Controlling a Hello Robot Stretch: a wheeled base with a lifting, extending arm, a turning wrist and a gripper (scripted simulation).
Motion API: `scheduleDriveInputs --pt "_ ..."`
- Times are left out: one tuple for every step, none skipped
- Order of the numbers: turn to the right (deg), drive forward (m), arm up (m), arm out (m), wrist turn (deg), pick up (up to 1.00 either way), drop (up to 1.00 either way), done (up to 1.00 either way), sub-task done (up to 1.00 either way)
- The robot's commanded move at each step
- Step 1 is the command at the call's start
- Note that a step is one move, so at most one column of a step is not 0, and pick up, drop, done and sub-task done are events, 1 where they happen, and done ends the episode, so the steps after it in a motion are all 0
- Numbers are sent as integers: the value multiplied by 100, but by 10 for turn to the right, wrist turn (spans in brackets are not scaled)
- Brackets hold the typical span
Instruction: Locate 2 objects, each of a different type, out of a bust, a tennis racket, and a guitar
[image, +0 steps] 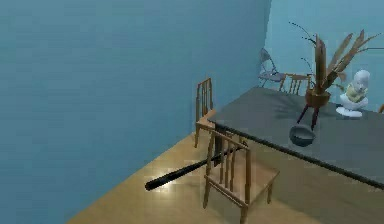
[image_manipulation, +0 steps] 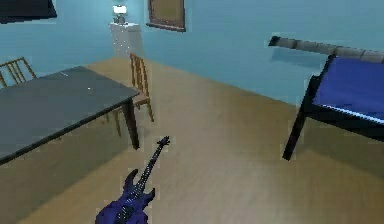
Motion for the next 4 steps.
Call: scheduleDriveInputs --pt "450 0 0 0 0 0 0 0 0" --pt "60 0 0 0 0 0 0 0 0" --pt "0 0 0 0 0 0 0 0 100" --pt "450 0 0 0 0 0 0 0 0"
